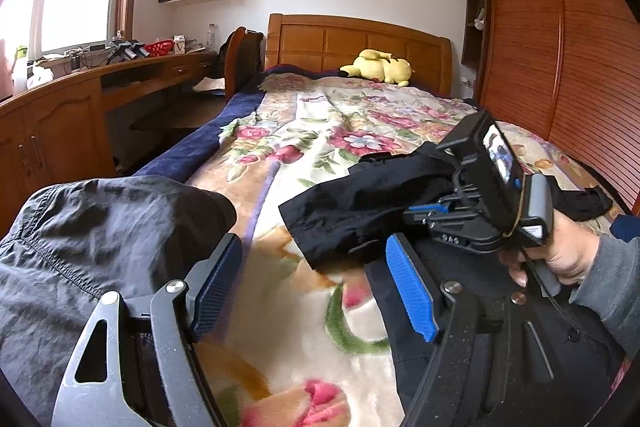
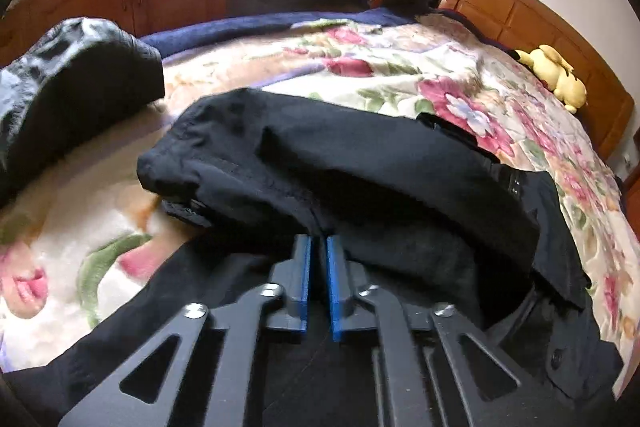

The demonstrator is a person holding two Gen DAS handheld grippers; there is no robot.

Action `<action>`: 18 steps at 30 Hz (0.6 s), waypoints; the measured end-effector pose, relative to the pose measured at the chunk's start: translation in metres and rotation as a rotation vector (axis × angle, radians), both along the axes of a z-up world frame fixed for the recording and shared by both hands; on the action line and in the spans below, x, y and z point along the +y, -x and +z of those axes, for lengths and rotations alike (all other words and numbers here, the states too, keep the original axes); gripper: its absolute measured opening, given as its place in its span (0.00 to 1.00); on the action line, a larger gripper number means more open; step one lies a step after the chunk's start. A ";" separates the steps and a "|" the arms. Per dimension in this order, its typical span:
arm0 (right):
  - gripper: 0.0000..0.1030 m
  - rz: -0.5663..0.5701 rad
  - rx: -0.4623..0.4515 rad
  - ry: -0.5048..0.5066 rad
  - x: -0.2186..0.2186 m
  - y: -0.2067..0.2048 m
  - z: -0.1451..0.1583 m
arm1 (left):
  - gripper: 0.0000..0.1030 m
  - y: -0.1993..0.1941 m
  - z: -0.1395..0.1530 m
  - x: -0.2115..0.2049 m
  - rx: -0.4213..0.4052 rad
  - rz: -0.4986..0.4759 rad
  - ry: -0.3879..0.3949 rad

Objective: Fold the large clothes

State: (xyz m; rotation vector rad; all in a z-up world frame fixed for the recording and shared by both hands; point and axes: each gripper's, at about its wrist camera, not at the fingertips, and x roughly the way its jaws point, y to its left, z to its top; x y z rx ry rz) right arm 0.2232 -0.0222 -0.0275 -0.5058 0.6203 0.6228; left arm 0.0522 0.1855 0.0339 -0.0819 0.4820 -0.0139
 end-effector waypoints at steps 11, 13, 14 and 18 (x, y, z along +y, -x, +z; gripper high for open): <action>0.03 -0.134 -0.138 -0.358 -0.079 0.044 0.070 | 0.73 -0.002 -0.001 -0.011 0.006 -0.023 -0.012; 0.03 -0.218 -0.154 -0.379 -0.105 0.049 0.071 | 0.73 -0.001 -0.001 -0.013 0.004 -0.031 -0.011; 0.03 -0.248 -0.156 -0.380 -0.115 0.051 0.068 | 0.73 -0.002 0.000 -0.014 0.004 -0.034 -0.011; 0.03 -0.361 -0.126 -0.352 -0.159 0.056 0.046 | 0.73 -0.001 0.001 -0.020 0.002 -0.050 -0.015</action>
